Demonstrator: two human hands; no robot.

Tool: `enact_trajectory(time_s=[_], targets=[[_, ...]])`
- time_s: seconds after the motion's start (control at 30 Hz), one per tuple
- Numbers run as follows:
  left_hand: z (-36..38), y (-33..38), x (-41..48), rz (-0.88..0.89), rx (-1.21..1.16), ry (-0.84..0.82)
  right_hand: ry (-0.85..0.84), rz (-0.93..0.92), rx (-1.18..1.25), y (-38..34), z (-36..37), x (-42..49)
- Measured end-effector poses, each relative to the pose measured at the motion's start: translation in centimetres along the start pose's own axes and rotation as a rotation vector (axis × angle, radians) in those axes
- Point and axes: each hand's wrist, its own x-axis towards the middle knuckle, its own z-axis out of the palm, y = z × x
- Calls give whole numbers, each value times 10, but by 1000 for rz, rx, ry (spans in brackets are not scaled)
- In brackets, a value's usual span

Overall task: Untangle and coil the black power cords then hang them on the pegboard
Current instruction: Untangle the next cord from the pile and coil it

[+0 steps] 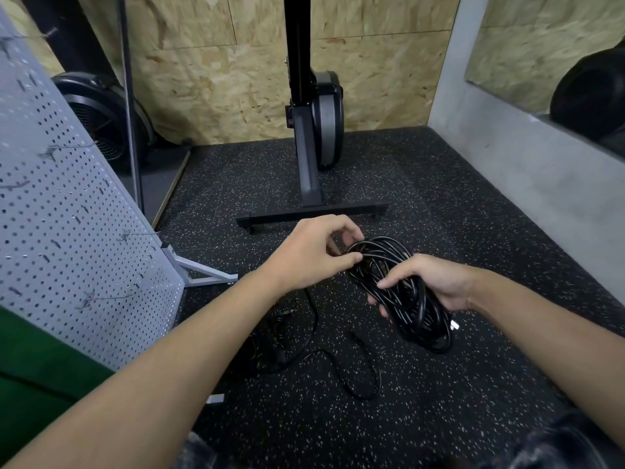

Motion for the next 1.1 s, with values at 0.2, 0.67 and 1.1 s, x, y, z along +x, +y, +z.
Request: enact_trajectory(time_s=[0.2,0.67,1.1], targets=[[2,4,2,103,30,45,-21,-48,-75,4,-3,1],[14,18,2,145,135,271,57,-194,9,-1,9,4],[20,-11,-6,-406,-552,142,360,-415,236,-1,-5,6]])
